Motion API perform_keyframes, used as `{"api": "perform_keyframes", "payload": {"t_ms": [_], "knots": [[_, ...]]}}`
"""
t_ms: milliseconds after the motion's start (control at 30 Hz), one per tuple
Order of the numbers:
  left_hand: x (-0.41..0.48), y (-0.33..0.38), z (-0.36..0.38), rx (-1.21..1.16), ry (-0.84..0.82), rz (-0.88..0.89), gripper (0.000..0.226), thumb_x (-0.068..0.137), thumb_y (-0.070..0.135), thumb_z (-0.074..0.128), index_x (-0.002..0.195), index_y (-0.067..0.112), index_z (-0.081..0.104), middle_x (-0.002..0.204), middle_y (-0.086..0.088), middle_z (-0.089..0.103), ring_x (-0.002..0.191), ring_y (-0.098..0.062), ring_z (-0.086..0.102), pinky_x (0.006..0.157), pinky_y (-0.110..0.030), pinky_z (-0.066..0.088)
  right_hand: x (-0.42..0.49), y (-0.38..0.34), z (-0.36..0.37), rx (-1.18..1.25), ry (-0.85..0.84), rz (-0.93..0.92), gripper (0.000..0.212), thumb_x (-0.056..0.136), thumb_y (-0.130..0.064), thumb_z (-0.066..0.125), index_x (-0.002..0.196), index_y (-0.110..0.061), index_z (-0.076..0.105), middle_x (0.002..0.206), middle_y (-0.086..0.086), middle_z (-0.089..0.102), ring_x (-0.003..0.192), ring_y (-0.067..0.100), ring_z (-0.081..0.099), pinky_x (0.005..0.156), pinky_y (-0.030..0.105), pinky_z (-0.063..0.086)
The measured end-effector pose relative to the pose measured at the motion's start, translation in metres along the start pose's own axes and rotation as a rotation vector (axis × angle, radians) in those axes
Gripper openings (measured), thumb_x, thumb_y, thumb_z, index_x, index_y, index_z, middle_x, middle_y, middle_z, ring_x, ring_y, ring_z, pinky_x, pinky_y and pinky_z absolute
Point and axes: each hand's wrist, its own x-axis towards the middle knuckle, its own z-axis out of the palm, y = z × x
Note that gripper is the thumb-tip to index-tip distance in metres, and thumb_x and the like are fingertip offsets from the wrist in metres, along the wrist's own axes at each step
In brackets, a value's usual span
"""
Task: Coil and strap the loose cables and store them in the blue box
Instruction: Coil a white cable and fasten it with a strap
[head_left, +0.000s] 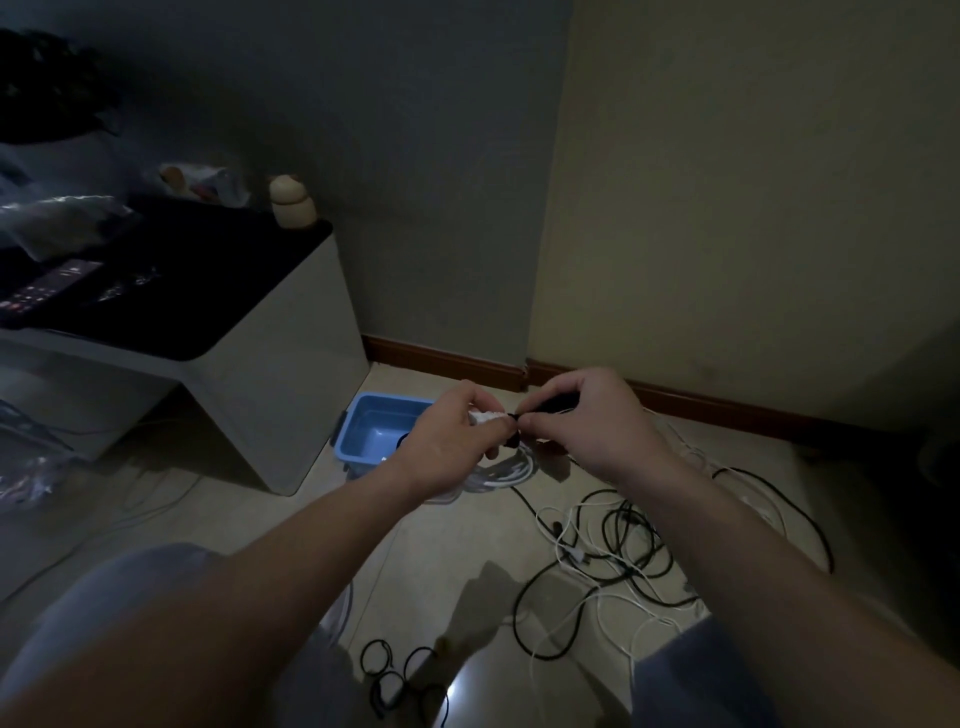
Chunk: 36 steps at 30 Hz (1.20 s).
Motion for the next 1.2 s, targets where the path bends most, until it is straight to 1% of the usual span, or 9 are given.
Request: {"api": "perform_keyframes", "payload": {"t_ms": [133, 233, 333, 500, 667, 833, 967, 1067, 1200], "knots": [[-0.001, 0.004, 0.001, -0.047, 0.027, -0.035, 0.013, 0.093, 0.034, 0.065, 0.1, 0.027, 0.056, 0.086, -0.002, 0.069, 0.077, -0.017, 0.065, 0.07, -0.033, 0.054, 0.0, 0.003, 0.005, 0.026, 0.108, -0.022, 0.015, 0.077, -0.009, 0.082, 0.082, -0.022, 0.076, 0.077, -0.004, 0.075, 0.075, 0.01, 0.072, 0.072, 0.033, 0.061], [0.001, 0.004, 0.001, -0.101, 0.058, -0.056, 0.013, 0.092, 0.031, 0.066, 0.1, 0.023, 0.059, 0.075, 0.002, 0.069, 0.069, -0.012, 0.06, 0.06, -0.024, 0.051, 0.0, 0.004, 0.008, 0.042, 0.15, -0.033, 0.026, 0.074, -0.01, 0.084, 0.091, -0.025, 0.071, 0.073, -0.01, 0.073, 0.069, 0.002, 0.069, 0.058, 0.017, 0.052], [0.003, 0.002, -0.001, -0.161, 0.059, -0.083, 0.013, 0.092, 0.028, 0.067, 0.099, 0.019, 0.06, 0.063, 0.006, 0.067, 0.061, -0.008, 0.058, 0.053, -0.019, 0.047, 0.001, 0.005, 0.009, 0.064, 0.143, -0.042, 0.033, 0.074, -0.01, 0.084, 0.097, -0.027, 0.068, 0.073, -0.015, 0.073, 0.069, 0.0, 0.07, 0.057, 0.013, 0.05], [0.008, -0.001, -0.007, -0.247, 0.009, -0.147, 0.014, 0.093, 0.028, 0.067, 0.102, 0.019, 0.062, 0.076, -0.001, 0.073, 0.075, -0.019, 0.065, 0.067, -0.031, 0.053, -0.001, 0.002, 0.012, -0.029, 0.135, -0.116, 0.037, 0.073, -0.016, 0.085, 0.1, -0.031, 0.065, 0.077, -0.02, 0.074, 0.076, -0.006, 0.069, 0.072, 0.022, 0.055], [0.012, 0.001, -0.01, -0.316, -0.015, -0.197, 0.009, 0.093, 0.021, 0.064, 0.101, 0.016, 0.062, 0.067, 0.0, 0.072, 0.063, -0.016, 0.062, 0.053, -0.026, 0.05, -0.005, 0.0, 0.019, -0.174, 0.18, -0.247, 0.036, 0.076, -0.021, 0.083, 0.102, -0.036, 0.063, 0.078, -0.023, 0.073, 0.082, -0.01, 0.066, 0.072, 0.017, 0.052], [0.013, 0.006, -0.014, -0.351, -0.061, -0.213, 0.009, 0.096, 0.017, 0.062, 0.102, 0.01, 0.062, 0.073, -0.006, 0.068, 0.058, -0.013, 0.059, 0.052, -0.024, 0.047, -0.005, -0.003, 0.021, -0.316, 0.195, -0.338, 0.04, 0.079, -0.02, 0.079, 0.106, -0.039, 0.056, 0.08, -0.021, 0.07, 0.087, -0.004, 0.064, 0.068, 0.016, 0.05], [0.013, 0.007, -0.019, -0.362, -0.163, -0.211, 0.011, 0.098, 0.013, 0.058, 0.092, 0.007, 0.065, 0.069, -0.006, 0.065, 0.053, -0.011, 0.056, 0.048, -0.021, 0.046, -0.006, -0.004, 0.02, -0.384, 0.156, -0.384, 0.042, 0.08, -0.018, 0.077, 0.108, -0.039, 0.054, 0.083, -0.018, 0.07, 0.083, -0.002, 0.064, 0.065, 0.017, 0.048], [0.014, 0.006, -0.021, -0.408, -0.182, -0.229, 0.015, 0.099, 0.01, 0.056, 0.087, 0.008, 0.065, 0.065, -0.005, 0.065, 0.051, -0.011, 0.056, 0.047, -0.02, 0.046, -0.006, -0.005, 0.021, -0.441, 0.132, -0.424, 0.042, 0.081, -0.015, 0.075, 0.111, -0.035, 0.054, 0.084, -0.014, 0.069, 0.082, 0.003, 0.064, 0.066, 0.028, 0.052], [0.016, 0.001, -0.021, -0.48, -0.225, -0.237, 0.04, 0.098, 0.008, 0.054, 0.066, 0.017, 0.075, 0.064, -0.008, 0.065, 0.05, -0.012, 0.057, 0.047, -0.021, 0.048, -0.009, -0.007, 0.021, -0.508, 0.107, -0.472, 0.042, 0.081, -0.015, 0.075, 0.114, -0.029, 0.055, 0.086, -0.012, 0.069, 0.083, 0.01, 0.063, 0.068, 0.035, 0.052]]}}
